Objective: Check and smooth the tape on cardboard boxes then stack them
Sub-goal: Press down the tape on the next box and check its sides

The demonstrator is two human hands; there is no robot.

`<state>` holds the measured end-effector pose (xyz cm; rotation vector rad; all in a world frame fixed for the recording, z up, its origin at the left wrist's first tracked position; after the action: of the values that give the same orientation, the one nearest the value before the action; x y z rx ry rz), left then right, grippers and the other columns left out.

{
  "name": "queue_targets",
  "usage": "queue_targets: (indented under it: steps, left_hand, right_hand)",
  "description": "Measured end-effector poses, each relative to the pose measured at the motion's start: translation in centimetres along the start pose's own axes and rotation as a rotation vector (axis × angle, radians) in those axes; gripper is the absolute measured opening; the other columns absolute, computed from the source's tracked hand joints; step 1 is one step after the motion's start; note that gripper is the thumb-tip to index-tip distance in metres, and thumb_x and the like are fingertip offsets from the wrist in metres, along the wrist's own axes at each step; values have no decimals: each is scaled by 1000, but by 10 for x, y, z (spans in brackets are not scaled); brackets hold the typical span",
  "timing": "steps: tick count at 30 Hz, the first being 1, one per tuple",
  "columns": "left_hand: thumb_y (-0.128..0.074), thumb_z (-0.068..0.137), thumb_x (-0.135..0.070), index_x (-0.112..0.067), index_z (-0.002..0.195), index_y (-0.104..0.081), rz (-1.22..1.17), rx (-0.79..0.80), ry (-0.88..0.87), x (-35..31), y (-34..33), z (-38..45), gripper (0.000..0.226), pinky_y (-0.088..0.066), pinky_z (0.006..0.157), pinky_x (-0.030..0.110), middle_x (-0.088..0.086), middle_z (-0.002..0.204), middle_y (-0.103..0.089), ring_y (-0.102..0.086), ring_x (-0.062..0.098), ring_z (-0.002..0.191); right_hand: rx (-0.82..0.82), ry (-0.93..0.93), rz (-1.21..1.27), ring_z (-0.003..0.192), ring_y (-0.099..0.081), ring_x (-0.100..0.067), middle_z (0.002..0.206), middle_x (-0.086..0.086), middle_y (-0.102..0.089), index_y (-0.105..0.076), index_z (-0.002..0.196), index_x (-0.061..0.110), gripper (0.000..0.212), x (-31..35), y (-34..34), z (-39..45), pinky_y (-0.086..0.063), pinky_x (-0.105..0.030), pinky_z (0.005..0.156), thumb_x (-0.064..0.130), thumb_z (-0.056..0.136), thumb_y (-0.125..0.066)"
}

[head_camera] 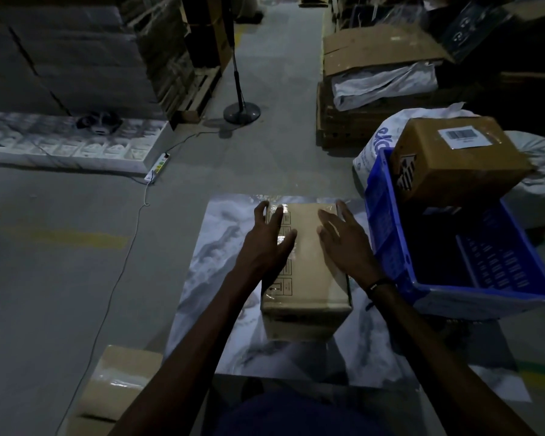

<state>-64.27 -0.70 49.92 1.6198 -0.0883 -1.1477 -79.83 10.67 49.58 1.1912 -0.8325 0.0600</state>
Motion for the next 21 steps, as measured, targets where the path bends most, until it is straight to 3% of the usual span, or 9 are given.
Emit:
queue_targets:
  steps: [4,8,12,16,21]
  left_hand:
    - [-52,97,-47,-23,144,-46,138,16,-32,-6,4,-6,53,-51,100,50,14,162,-27,-52,34,131]
    - [-59,96,-32,-16,123,-64,224,-13,-166,-29,10,-33,32,-50,96,48,12,138,-54,-53,29,121]
    - [-54,101,-34,-22,132,-60,277,-10,-162,-34,2,-45,34,-43,101,42,7,144,-51,-52,24,126]
    - [-48,105,-36,-25,142,-54,239,2,-102,-30,-3,-47,39,-47,100,43,4,152,-44,-48,22,133]
    - [-55,103,-31,-17,138,-59,154,39,-92,-40,9,-55,38,-46,101,41,7,150,-48,-49,24,132]
  right_hand:
    - [35,37,-12,145,-29,1,162,15,-30,-53,147,23,43,7,3,-9,-26,-13,112,34,105,-50]
    - [58,-22,-76,144,-39,-8,159,8,-42,-55,144,29,41,14,-2,-33,-27,-25,116,39,104,-50]
    - [95,6,-256,151,-30,-17,160,0,-41,-50,149,21,43,29,-3,-48,-15,-35,125,33,108,-44]
    - [104,-36,-236,154,-21,-23,163,0,-36,-48,151,23,44,24,-6,-47,-21,-37,122,34,108,-43]
    - [127,-35,-206,154,-25,-19,162,1,-38,-48,151,24,46,19,-8,-53,-20,-36,123,38,107,-44]
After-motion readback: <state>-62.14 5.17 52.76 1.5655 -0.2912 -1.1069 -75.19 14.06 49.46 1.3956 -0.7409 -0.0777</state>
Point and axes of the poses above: each hand's wrist, its own z-axis towards the middle knuckle, its own y-axis out of the back of the hand, x = y × z, the point moved 7 cm from there along z, towards the middle knuckle
